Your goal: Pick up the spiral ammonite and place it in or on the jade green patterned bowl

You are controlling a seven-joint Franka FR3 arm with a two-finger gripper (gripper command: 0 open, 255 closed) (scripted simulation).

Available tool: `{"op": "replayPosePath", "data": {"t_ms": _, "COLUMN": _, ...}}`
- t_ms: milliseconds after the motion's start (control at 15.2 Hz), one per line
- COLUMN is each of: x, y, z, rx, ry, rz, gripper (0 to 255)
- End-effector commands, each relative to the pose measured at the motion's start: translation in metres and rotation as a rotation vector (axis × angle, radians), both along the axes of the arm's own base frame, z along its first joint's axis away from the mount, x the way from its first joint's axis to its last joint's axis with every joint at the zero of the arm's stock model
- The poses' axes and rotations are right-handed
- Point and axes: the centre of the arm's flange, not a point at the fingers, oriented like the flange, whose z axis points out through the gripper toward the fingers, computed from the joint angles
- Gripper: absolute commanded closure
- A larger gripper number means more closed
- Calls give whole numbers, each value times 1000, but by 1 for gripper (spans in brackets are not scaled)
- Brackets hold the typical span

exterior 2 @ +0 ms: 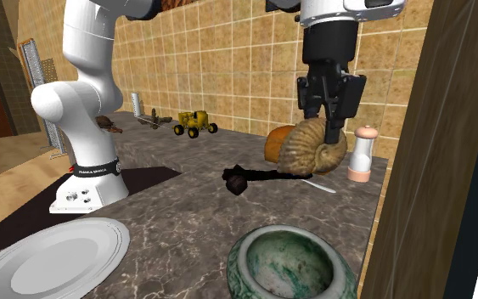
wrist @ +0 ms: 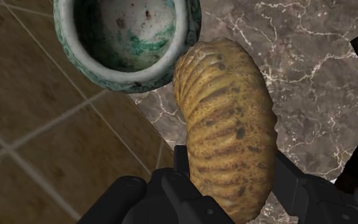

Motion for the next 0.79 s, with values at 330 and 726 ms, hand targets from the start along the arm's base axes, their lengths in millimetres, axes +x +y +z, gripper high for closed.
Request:
{"op": "replayPosePath", "data": {"t_ms": 330, "x": -58, "y": -73, "z": 7, "rx": 0, "ry": -1, "rz": 1, "gripper": 255}}
{"op": "replayPosePath", "data": {"t_ms": 726, "x": -78, "y": -99, "z": -11, "rx": 0, "ry": -1, "rz": 1, "gripper": 255}}
